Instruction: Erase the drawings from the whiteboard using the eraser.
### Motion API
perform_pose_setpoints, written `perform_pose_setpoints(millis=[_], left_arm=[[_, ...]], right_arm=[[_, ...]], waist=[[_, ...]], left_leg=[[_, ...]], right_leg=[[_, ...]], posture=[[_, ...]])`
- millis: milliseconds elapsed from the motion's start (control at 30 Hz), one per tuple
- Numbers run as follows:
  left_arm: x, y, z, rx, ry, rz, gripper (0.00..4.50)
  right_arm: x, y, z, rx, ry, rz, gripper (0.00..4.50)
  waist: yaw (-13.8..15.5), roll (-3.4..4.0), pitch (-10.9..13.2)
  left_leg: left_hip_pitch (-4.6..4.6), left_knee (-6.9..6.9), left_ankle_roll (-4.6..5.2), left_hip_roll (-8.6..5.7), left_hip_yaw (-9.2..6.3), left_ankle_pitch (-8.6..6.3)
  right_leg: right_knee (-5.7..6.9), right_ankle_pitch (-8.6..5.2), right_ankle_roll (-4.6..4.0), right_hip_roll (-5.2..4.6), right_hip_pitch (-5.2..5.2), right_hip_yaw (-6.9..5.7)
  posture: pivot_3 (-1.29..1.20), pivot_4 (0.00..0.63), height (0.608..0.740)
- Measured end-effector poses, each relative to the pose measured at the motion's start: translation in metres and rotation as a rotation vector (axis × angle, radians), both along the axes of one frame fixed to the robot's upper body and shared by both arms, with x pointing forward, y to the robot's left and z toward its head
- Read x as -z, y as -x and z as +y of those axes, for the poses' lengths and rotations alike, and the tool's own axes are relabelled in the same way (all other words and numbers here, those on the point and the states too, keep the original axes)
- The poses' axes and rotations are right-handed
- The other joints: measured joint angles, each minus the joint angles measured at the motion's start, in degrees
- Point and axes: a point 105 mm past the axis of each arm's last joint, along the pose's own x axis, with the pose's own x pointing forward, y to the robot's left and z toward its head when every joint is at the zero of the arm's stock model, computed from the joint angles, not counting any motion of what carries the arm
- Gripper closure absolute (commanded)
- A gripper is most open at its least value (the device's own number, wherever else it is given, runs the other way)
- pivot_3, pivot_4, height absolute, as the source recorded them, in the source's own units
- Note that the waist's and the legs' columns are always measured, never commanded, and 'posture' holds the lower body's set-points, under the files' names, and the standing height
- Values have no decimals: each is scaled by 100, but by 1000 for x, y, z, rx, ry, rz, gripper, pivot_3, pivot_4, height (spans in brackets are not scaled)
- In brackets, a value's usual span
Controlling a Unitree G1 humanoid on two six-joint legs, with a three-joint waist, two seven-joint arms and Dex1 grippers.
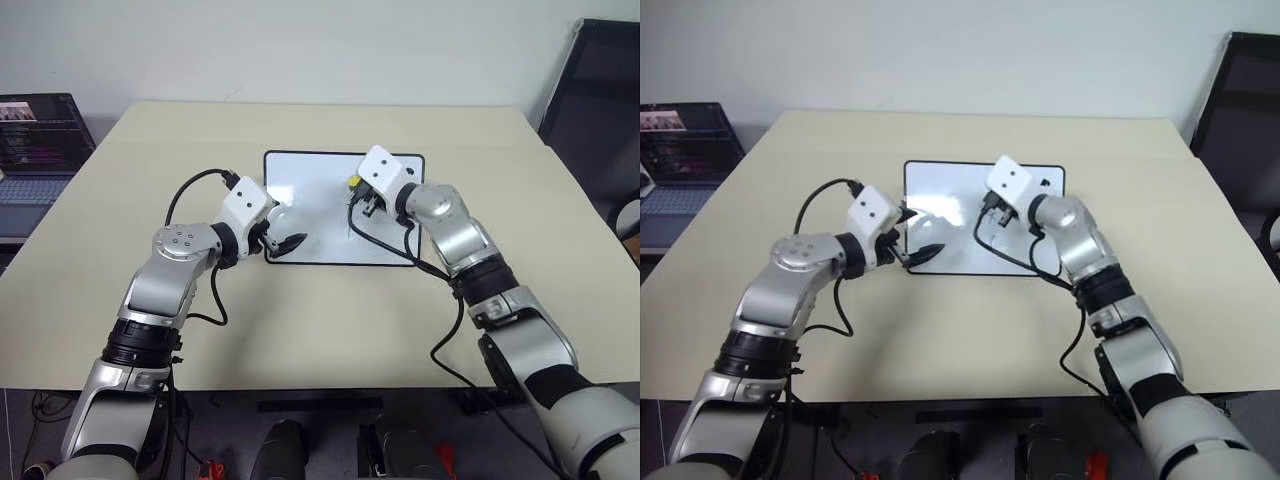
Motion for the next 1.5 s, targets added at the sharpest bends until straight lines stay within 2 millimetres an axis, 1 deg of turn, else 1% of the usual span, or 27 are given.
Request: perform_pose_setpoints(millis=[33,100,167,200,233,333,433,500,567,633,733,833,1000,1133,1233,1333,1367,1467,1500], left_arm=[[-1,-1,1,-7,10,-5,0],[-5,-2,0,-21,42,-20,0],[-9,-4,4,-48,73,-32,0],[-11,-4,5,-60,98,-39,0],[-12,-3,8,-74,119,-45,0],[-12,2,11,-95,162,-45,0],[-6,10,13,-97,179,-39,0],[0,15,15,-103,194,-28,0],[9,23,21,-127,215,-14,0],[23,31,26,-146,233,14,0],[44,40,32,-180,242,54,0],[51,45,34,-193,241,48,0],[49,45,35,-198,245,15,0],[47,44,33,-192,256,-4,0],[43,41,33,-187,263,-18,0],[31,35,28,-167,266,-50,0],[28,33,27,-161,264,-58,0],[21,29,20,-130,258,-67,0],[24,26,23,-136,243,-51,0]], right_arm=[[-5,5,3,-19,-73,17,3535],[-18,19,2,-50,-198,19,3535],[-28,31,-6,-64,-278,8,3535],[-28,39,-14,-59,-305,8,3535],[-25,45,-20,-53,-324,17,3535],[-7,60,-39,-21,-340,64,3535],[7,78,-56,4,-349,83,3535],[13,88,-64,17,-347,84,3535],[21,100,-69,25,-348,91,3535],[31,108,-75,47,-351,113,3535],[43,113,-82,97,-355,124,3535],[54,117,-87,132,-344,124,3535],[66,124,-82,106,-278,133,3535],[66,124,-77,87,-276,136,3535],[52,120,-66,50,-286,94,3535],[30,113,-47,-12,-292,29,3535],[25,108,-41,-25,-274,16,3535],[21,99,-31,-41,-230,-1,3535],[23,89,-23,-47,-186,1,3535]], waist=[[1,1,1],[5,1,0],[11,1,0],[19,0,0],[22,0,0],[22,0,0],[17,0,0],[3,0,0],[-17,0,0],[-19,0,0],[-6,-1,0],[8,-1,0],[23,-2,-1],[20,-2,-1],[14,-2,-1],[17,-3,-1],[14,-3,-1],[21,-4,-2],[14,-6,-1]], left_leg=[[-3,-1,0,1,-2,0],[-9,-2,-1,4,-6,-1],[-10,-4,0,5,-8,-1],[-11,-6,0,4,-7,-2],[-12,-5,0,4,-8,-2],[-11,-3,0,0,-4,-2],[-10,-4,0,2,-3,-2],[-6,-5,0,5,-1,-2],[0,-6,0,10,1,-2],[5,-7,-1,12,2,-2],[7,-2,-1,10,2,-1],[8,0,-1,9,5,0],[10,-1,-1,9,8,0],[9,-2,-1,11,8,0],[10,-1,-1,10,6,0],[10,0,-1,9,6,0],[10,0,-1,8,7,0],[7,-3,-1,4,7,0],[5,-4,-1,2,9,-1]], right_leg=[[0,0,0,0,-3,-1],[-4,-2,-2,-4,-5,-5],[-7,-2,-3,-4,-5,-8],[-11,-2,-3,-4,-5,-8],[-13,-3,-2,-5,-4,-8],[-12,-3,-2,-4,-4,-5],[-12,-5,1,-4,-4,-3],[-10,-11,11,-4,-4,-1],[-11,-14,15,-4,-1,3],[-10,-17,19,-4,2,4],[-10,-20,23,-3,5,4],[-12,-20,24,-3,6,6],[-16,-21,25,1,7,7],[-18,-21,25,1,7,7],[-17,-21,25,6,7,7],[-16,-21,26,8,8,6],[-17,-21,26,9,8,6],[-20,-19,23,8,8,5],[-19,-17,19,6,5,5]], posture=[[0,150,740],[0,150,740],[0,150,740],[0,150,740],[0,150,740],[0,150,740],[0,150,740],[0,150,740],[0,150,740],[0,150,740],[0,150,740],[0,150,740],[0,150,740],[0,150,740],[0,150,740],[0,150,740],[0,150,740],[0,150,740],[0,150,740]])
